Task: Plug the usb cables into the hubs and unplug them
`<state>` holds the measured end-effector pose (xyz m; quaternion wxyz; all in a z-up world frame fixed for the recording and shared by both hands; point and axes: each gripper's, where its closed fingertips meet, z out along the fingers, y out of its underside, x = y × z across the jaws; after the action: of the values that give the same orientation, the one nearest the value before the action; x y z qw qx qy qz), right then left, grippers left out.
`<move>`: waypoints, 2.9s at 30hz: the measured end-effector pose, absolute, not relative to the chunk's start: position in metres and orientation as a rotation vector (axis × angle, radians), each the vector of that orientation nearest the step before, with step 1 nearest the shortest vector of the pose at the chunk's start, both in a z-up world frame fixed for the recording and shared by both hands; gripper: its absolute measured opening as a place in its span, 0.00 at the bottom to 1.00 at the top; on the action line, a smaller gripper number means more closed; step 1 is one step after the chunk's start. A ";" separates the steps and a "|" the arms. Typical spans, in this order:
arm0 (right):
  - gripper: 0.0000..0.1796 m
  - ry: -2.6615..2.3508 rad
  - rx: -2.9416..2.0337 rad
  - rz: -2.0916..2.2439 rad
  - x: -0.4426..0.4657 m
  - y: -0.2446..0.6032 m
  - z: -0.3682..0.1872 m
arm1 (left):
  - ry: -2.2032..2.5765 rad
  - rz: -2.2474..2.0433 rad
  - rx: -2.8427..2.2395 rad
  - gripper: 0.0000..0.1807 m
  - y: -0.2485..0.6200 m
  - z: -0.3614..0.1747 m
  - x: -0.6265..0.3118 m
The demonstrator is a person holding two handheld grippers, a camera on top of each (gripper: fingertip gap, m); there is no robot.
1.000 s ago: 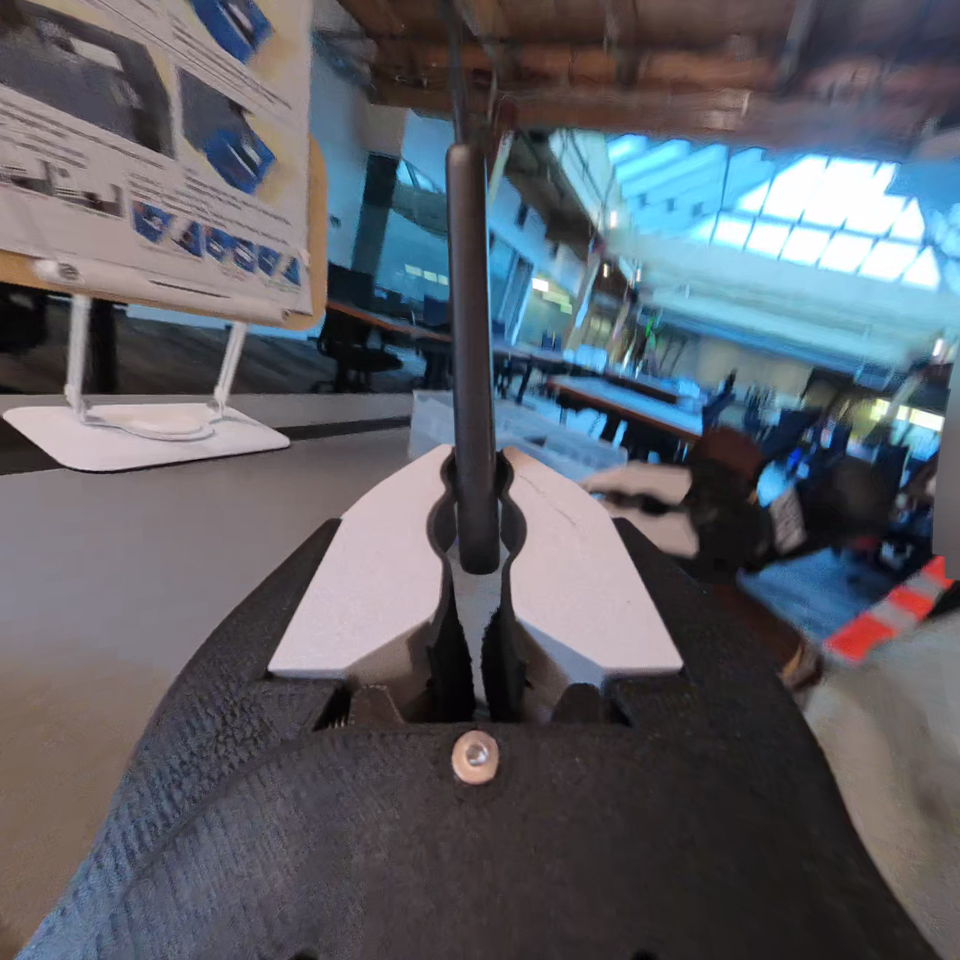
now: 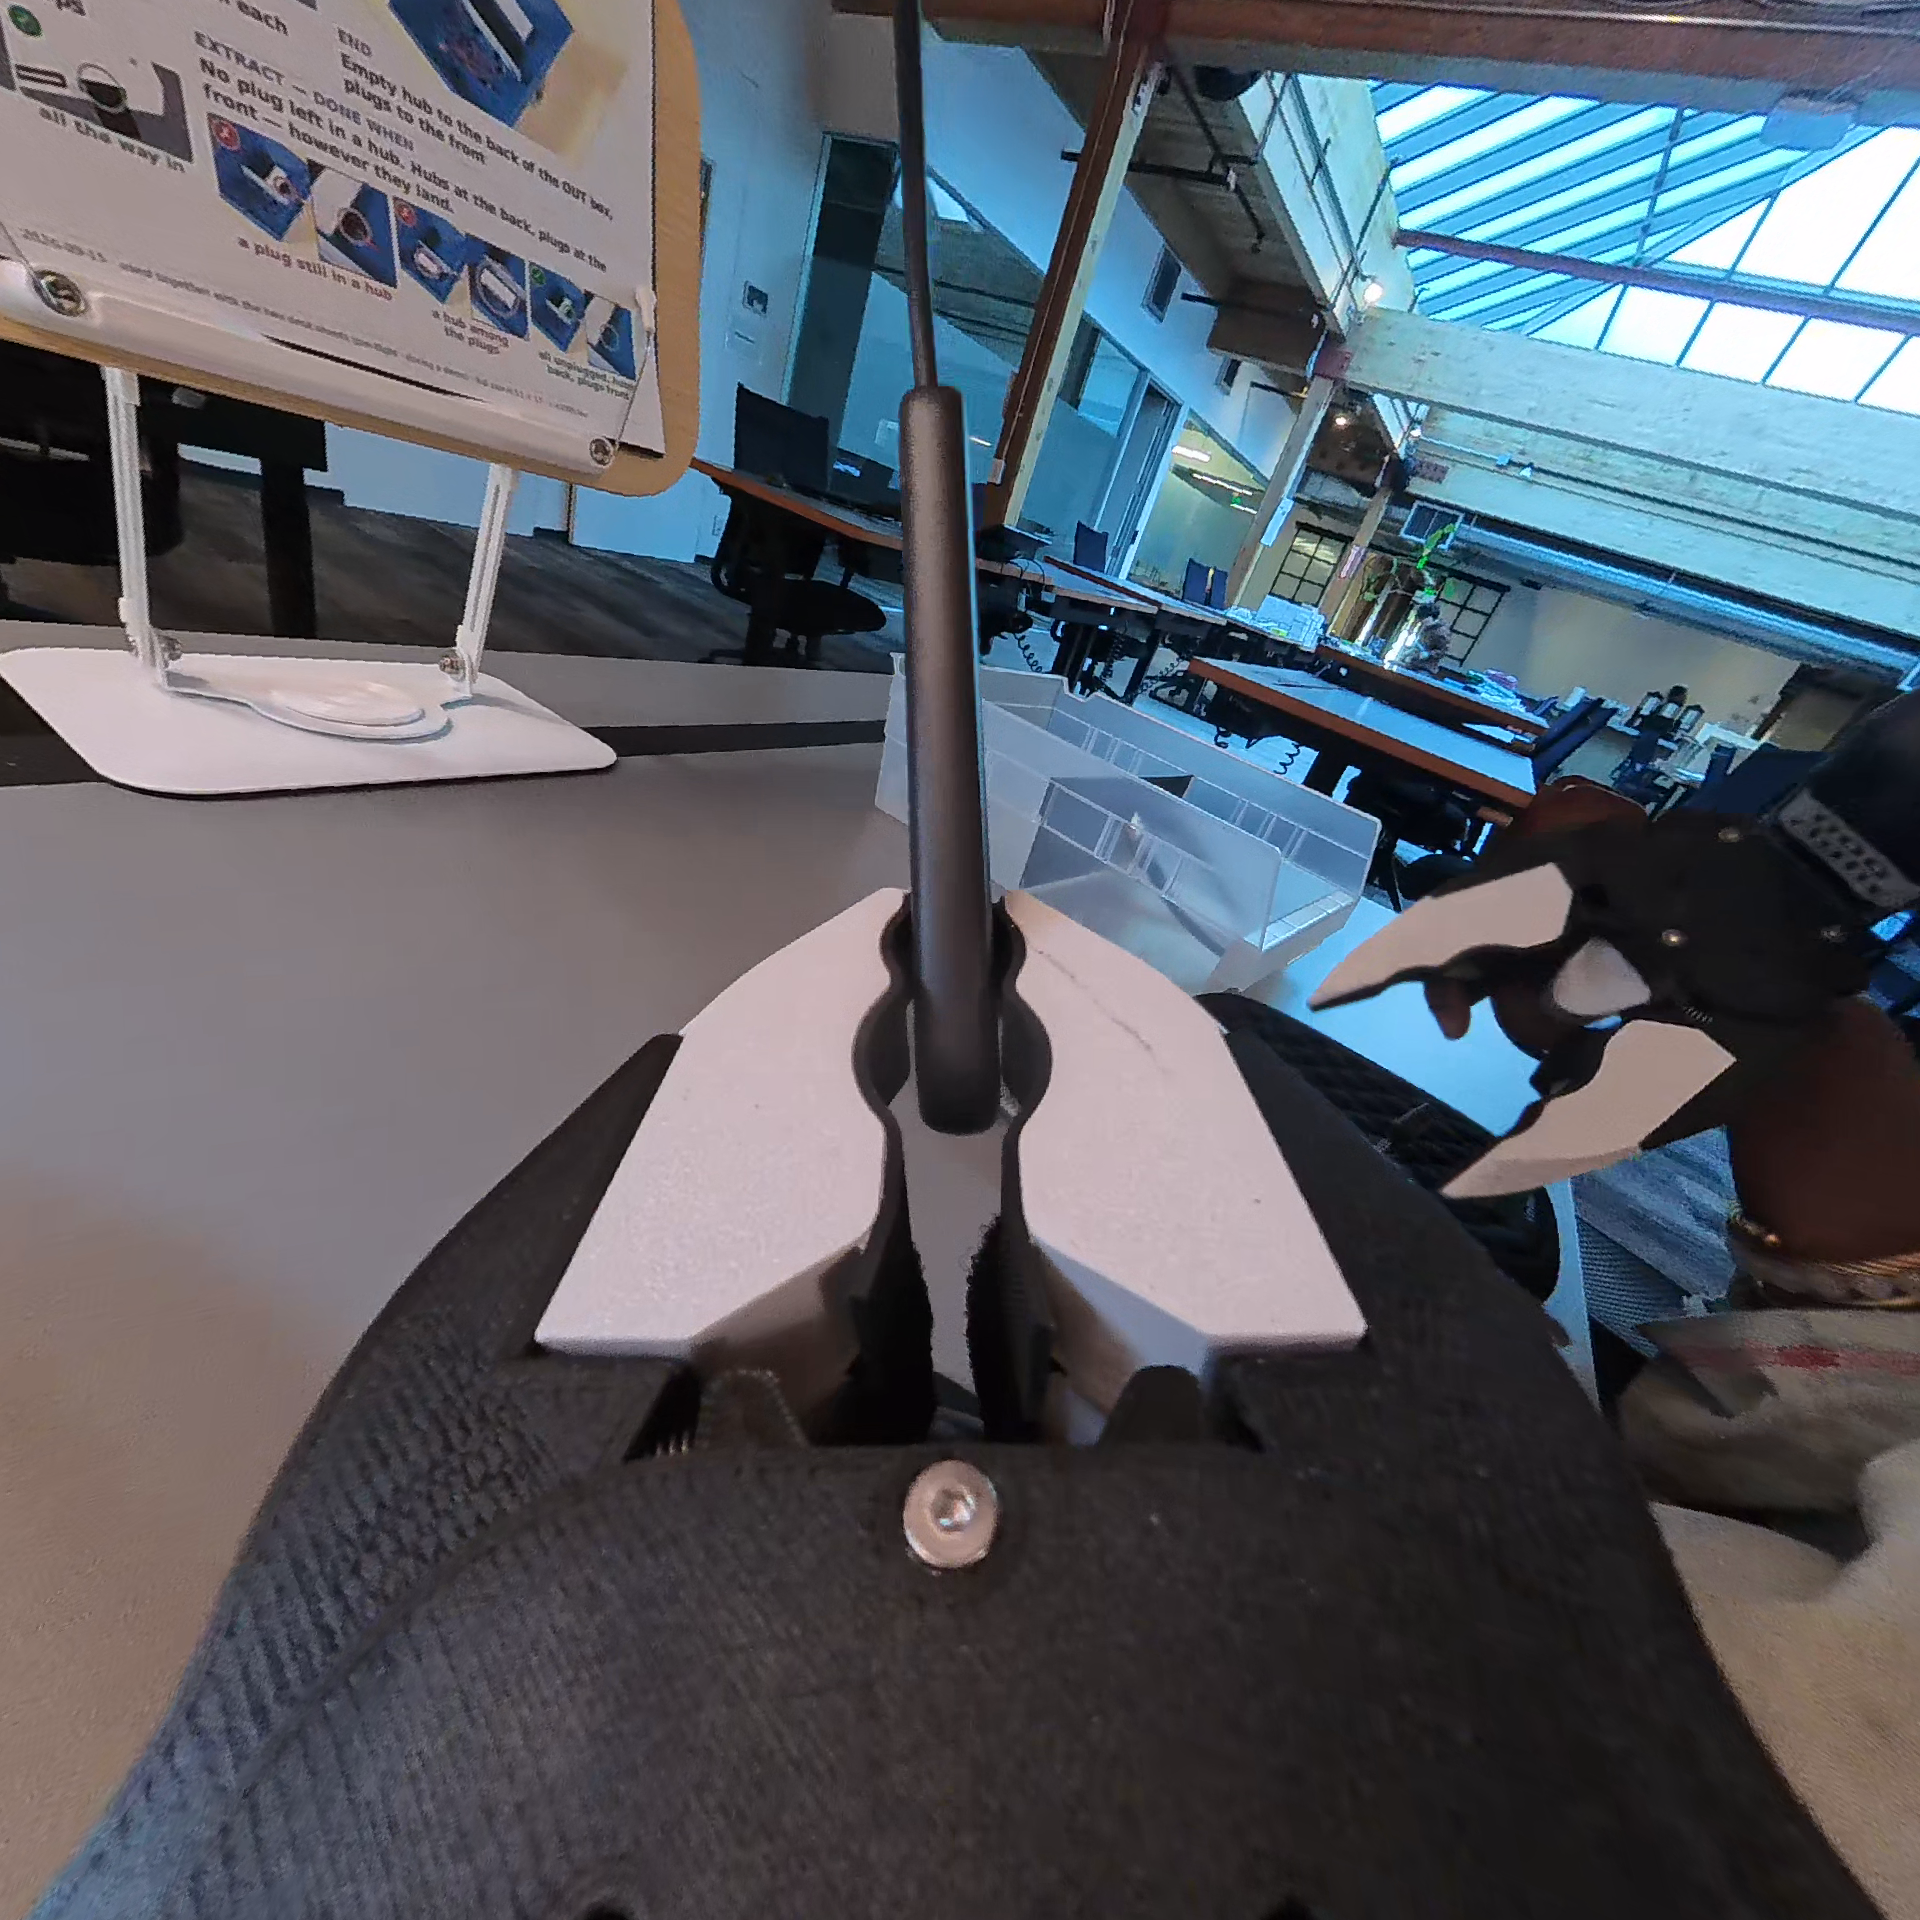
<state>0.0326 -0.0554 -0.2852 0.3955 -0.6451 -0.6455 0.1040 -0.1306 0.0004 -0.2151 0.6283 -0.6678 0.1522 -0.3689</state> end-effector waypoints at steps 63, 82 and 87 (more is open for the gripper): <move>0.16 -0.578 -1.223 0.208 0.122 0.033 -0.163 | 0.367 -0.956 -1.447 0.07 -0.007 -0.205 -0.126; 0.23 -1.134 -1.397 0.411 -0.123 -0.021 -0.260 | 0.451 -0.876 -1.393 0.07 -0.014 -0.198 -0.119; 0.23 -1.038 -1.278 0.388 -0.106 -0.020 -0.235 | 0.409 -0.758 -1.067 0.26 -0.029 -0.157 -0.130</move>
<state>-0.1059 -0.0201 -0.2346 0.6631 -0.5657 -0.4593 0.1715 -0.1297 -0.0287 -0.1572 0.7741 -0.4925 0.1890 -0.3501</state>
